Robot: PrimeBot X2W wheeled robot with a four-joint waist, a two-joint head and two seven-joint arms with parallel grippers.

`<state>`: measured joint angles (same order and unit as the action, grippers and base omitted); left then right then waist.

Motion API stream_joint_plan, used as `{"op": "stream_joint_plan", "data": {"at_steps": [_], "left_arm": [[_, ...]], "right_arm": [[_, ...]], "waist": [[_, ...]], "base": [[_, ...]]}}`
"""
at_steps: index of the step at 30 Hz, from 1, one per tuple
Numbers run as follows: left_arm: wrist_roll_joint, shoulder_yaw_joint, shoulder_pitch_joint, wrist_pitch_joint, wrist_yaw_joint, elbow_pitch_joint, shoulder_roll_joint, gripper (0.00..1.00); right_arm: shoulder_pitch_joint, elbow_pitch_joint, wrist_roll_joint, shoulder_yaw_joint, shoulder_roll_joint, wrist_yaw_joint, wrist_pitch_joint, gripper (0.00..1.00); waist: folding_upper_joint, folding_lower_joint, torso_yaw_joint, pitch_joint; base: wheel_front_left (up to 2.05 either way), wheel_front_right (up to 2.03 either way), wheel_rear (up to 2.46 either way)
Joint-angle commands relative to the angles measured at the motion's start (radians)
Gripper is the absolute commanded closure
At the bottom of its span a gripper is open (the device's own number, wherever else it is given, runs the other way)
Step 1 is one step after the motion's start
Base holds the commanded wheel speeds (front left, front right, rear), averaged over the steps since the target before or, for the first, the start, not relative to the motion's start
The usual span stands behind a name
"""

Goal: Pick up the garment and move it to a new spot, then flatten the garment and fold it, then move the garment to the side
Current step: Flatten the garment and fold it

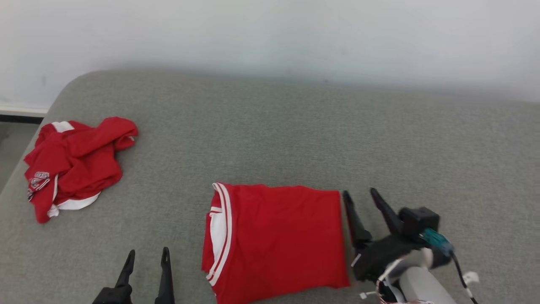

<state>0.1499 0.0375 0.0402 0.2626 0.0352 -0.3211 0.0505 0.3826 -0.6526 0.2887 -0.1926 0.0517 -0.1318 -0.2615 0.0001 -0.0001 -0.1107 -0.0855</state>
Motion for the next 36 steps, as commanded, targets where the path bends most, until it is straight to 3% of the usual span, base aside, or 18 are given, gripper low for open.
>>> {"op": "stream_joint_plan", "data": {"at_steps": [1, 7, 13, 36], "left_arm": [[-0.014, -0.008, -0.002, 0.003, -0.002, 0.006, 0.000, 0.00], [-0.027, -0.037, -0.019, 0.003, 0.003, 0.015, 0.000, 0.00], [-0.039, -0.063, -0.042, 0.003, 0.012, 0.017, 0.000, 0.00], [-0.046, -0.105, -0.104, 0.003, 0.020, 0.047, 0.000, 0.00]], "right_arm": [[-0.033, 0.028, -0.036, 0.035, -0.001, 0.003, -0.004, 0.00], [-0.125, 0.134, -0.109, 0.160, -0.002, 0.003, -0.004, 0.00], [-0.186, 0.187, -0.141, 0.201, -0.002, 0.003, -0.004, 0.00], [-0.287, 0.264, -0.183, 0.208, -0.002, 0.003, -0.004, 0.00]], "waist": [[-0.0001, 0.0001, 0.036, 0.010], [-0.0001, 0.0001, 0.082, 0.024], [-0.0001, 0.0001, 0.120, 0.047], [-0.0001, 0.0001, 0.184, 0.092]], "base": [[0.00, 0.00, 0.00], [0.00, 0.00, 0.00], [0.00, 0.00, 0.00], [0.00, 0.00, 0.00]]}}
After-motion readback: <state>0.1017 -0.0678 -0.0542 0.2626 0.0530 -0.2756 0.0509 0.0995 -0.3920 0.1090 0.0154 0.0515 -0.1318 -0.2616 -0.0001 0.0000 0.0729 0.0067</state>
